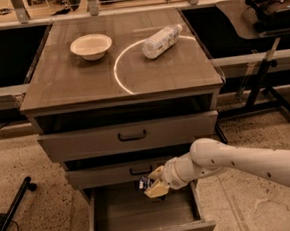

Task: Place rxbar blueberry into bottom drawer

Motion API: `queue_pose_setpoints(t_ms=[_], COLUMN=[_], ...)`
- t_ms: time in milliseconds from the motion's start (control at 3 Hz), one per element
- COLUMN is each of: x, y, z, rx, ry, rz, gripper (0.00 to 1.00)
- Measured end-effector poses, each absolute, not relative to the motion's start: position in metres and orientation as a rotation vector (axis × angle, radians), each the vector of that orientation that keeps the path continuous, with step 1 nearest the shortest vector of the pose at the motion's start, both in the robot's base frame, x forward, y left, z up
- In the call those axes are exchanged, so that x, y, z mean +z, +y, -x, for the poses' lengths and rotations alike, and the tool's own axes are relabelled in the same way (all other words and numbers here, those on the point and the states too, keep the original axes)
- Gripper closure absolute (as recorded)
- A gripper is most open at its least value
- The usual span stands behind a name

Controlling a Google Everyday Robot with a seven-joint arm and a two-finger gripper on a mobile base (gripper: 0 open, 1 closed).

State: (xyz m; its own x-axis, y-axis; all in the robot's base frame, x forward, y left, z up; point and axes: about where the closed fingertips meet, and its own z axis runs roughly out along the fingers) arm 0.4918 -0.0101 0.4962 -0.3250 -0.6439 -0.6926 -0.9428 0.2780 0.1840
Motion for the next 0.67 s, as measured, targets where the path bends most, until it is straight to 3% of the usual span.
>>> queue_pose_setpoints(t_ms=[667], x=[0.404], y=[-0.020], z=[-0.497], rx=[0.826], ry=[2.096], rz=[1.392], gripper=[1.00])
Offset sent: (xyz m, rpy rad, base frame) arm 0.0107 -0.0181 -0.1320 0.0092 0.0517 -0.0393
